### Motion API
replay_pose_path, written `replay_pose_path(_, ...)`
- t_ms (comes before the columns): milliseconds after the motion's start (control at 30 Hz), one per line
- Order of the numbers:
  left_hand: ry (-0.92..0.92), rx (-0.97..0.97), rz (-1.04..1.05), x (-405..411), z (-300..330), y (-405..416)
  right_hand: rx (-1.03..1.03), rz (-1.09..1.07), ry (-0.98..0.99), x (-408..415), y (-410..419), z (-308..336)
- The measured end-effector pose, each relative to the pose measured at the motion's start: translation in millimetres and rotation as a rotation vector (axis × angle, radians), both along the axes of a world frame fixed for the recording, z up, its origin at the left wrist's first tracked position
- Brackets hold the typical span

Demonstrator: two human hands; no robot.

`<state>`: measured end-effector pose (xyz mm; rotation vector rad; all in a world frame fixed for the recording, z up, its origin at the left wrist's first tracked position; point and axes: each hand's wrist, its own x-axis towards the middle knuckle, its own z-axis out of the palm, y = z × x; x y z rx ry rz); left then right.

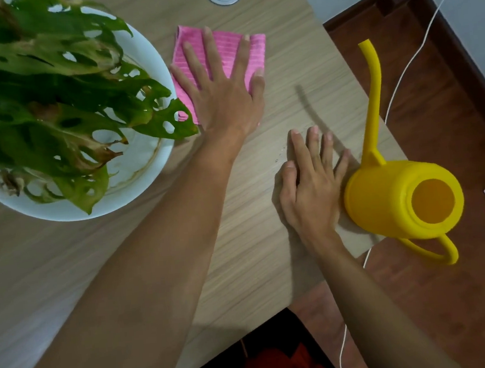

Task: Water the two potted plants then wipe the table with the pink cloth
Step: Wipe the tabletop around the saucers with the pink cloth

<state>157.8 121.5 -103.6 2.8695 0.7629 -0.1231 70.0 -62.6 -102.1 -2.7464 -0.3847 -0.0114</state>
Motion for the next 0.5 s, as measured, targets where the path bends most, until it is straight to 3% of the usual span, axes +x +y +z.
replay_pose_path(300, 0.003, -0.064, -0.094, -76.8, 4.9, -42.3, 0.139, -0.026, 0.065, 0.8, -2.6, 6.7)
replay_pose_path(500, 0.001, -0.053, -0.148, -158.4, 8.1, -75.3, 0.347, -0.14, 0.177, -2.4, 1.3, 24.7)
